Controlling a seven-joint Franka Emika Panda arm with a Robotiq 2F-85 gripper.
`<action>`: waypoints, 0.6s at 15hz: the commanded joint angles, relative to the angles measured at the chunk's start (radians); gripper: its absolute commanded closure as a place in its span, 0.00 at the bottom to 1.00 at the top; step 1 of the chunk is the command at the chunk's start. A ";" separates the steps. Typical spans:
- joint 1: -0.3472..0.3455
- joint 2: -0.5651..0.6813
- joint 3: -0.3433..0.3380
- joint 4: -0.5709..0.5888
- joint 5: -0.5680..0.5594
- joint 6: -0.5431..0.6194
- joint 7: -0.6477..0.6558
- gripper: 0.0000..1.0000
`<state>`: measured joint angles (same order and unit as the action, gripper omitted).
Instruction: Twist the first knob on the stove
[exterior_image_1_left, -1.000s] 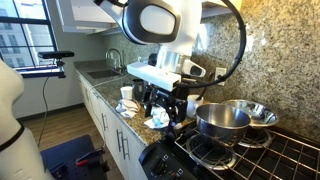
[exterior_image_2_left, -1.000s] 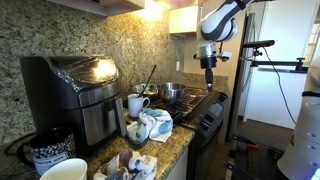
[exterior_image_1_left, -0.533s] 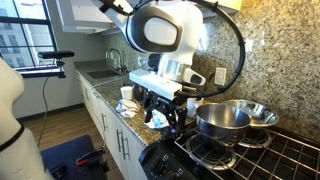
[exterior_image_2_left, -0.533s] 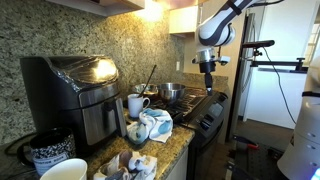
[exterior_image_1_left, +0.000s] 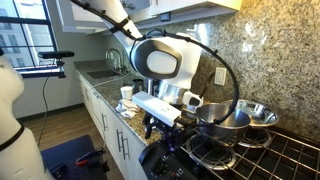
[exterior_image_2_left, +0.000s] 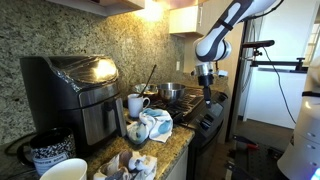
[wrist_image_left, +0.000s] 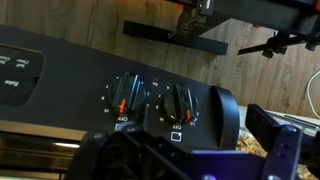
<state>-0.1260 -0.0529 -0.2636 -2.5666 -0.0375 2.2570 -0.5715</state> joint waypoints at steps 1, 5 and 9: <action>-0.021 0.053 0.020 -0.024 0.057 0.055 -0.071 0.00; -0.035 0.115 0.040 -0.036 0.101 0.086 -0.121 0.00; -0.049 0.173 0.068 -0.035 0.130 0.106 -0.153 0.00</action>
<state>-0.1491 0.0920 -0.2260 -2.5916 0.0643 2.3262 -0.6871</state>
